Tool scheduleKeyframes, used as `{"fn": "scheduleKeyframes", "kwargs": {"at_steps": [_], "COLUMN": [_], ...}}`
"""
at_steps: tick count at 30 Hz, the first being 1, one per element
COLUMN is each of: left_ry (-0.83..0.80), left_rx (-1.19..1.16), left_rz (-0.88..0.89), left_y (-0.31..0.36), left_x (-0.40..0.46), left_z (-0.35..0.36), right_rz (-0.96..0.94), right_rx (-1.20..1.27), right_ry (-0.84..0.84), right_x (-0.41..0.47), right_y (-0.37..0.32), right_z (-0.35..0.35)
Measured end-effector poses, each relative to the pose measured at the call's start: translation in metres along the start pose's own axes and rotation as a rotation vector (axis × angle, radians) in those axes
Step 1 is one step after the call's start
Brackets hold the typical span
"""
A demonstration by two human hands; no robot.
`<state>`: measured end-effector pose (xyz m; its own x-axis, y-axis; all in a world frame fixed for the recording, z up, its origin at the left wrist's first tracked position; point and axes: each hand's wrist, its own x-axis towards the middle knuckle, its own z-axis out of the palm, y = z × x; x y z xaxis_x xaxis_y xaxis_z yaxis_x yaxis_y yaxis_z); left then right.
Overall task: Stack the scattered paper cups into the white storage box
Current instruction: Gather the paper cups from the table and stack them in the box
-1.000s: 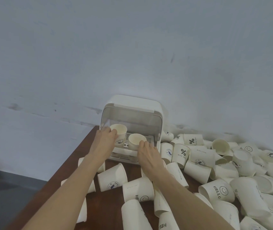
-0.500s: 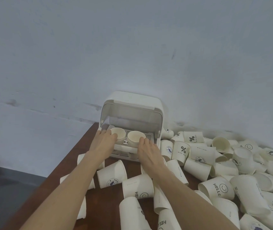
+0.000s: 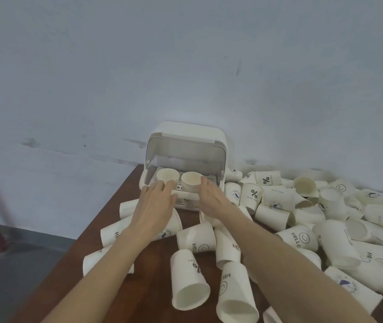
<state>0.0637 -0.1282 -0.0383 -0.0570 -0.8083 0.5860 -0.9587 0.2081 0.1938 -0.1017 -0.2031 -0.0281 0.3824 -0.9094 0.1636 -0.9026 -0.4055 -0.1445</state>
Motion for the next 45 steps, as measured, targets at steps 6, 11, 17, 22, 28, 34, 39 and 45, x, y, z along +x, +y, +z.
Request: {"fn": "scheduleKeyframes", "kwargs": {"at_steps": [6,11,17,22,28,34,39,45], "left_ry": [-0.091,-0.134,-0.131,-0.137,-0.238,-0.345,-0.419,-0.415], "left_rx": [-0.065,-0.128,-0.224,-0.31,-0.401,-0.296,-0.203,-0.089], "left_rz": [0.001,0.017,0.109,0.217,0.305,0.525,0.603,0.655], "left_y": [0.023,0.059,0.113,0.172,0.23,0.288,0.32,0.327], "left_x": [-0.042,-0.067,-0.089,-0.112,-0.141,-0.154,-0.157,-0.159], "left_z": [-0.034,-0.053,-0.054,-0.053,-0.036,-0.031,-0.017,-0.008], "right_rz": [0.016,0.025,0.108,0.226,0.392,0.564,0.684,0.794], "right_rx": [0.138,0.144,0.142,0.131,0.163,0.183,0.194,0.159], "right_ry": [0.015,0.105,0.227,0.311,0.418,0.444,0.424,0.384], "right_x": [-0.041,-0.096,-0.178,-0.246,-0.32,-0.381,-0.415,-0.434], "right_y": [-0.006,-0.002,0.026,0.065,0.101,0.125,0.135,0.135], "right_z": [-0.033,-0.062,-0.092,-0.106,-0.118,-0.11,-0.096,-0.079]}}
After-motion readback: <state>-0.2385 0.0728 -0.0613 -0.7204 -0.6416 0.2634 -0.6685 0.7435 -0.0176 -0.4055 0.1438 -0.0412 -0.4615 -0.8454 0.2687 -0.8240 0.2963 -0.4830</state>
